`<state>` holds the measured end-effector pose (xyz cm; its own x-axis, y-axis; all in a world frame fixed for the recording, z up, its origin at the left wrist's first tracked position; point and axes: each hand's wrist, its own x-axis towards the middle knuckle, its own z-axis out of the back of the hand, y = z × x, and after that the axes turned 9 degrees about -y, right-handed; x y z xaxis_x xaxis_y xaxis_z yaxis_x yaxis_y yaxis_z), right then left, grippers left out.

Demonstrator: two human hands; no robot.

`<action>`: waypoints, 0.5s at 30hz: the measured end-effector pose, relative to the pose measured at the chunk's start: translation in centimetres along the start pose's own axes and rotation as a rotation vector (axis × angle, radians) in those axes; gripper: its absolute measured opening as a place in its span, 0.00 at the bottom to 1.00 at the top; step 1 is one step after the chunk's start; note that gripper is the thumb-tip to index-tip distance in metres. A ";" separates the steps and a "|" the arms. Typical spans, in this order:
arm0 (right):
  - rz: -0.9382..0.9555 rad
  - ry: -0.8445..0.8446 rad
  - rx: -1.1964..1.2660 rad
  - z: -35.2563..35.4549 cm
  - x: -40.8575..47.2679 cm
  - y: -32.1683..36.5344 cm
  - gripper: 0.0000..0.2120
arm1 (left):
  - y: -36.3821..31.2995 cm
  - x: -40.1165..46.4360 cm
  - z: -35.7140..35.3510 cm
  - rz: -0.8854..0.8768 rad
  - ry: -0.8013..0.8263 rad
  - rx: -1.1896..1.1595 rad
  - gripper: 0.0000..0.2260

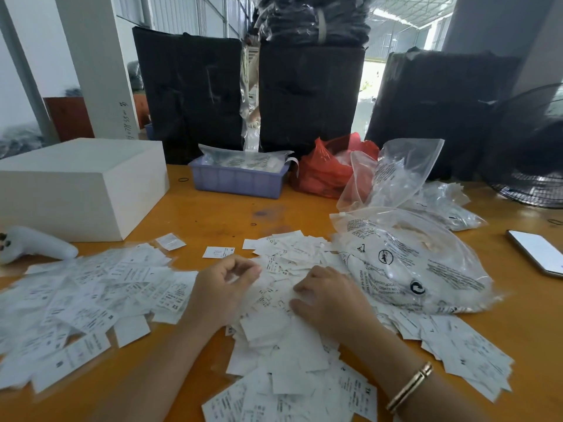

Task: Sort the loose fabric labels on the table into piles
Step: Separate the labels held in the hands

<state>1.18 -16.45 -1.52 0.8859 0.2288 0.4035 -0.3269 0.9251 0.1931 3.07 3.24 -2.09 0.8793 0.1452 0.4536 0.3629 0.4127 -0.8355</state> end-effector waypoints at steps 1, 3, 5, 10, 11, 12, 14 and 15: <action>0.002 0.011 -0.007 0.0 -0.1 0.1 0.17 | 0.1 0.0 0.0 0.015 -0.003 -0.007 0.05; 0.016 0.008 -0.040 0.1 -0.1 0.3 0.18 | 0.0 0.1 0.1 0.030 -0.007 -0.015 0.06; 0.045 0.023 -0.114 0.2 -0.1 0.5 0.22 | -0.1 0.0 0.1 0.063 -0.020 -0.049 0.07; 0.069 0.001 -0.199 0.6 -0.4 1.3 0.21 | -0.4 -0.1 0.2 0.092 0.010 -0.135 0.09; 0.065 -0.040 -0.191 0.7 -0.5 1.4 0.20 | -0.5 -0.1 0.2 0.099 0.020 -0.148 0.09; 0.056 -0.075 -0.179 0.8 -0.6 1.5 0.18 | -0.5 -0.2 0.2 0.106 0.026 -0.155 0.09; 0.029 -0.129 -0.130 0.6 -0.5 1.6 0.14 | -0.6 -0.3 0.2 0.115 0.031 -0.161 0.10; 0.012 -0.138 -0.081 0.5 -0.5 1.7 0.12 | -0.8 -0.4 0.2 0.121 0.030 -0.167 0.11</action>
<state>0.03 -15.11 -0.93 0.8264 0.2014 0.5258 -0.3050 0.9451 0.1173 2.41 3.09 -1.55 0.9275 0.1569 0.3392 0.2978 0.2382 -0.9244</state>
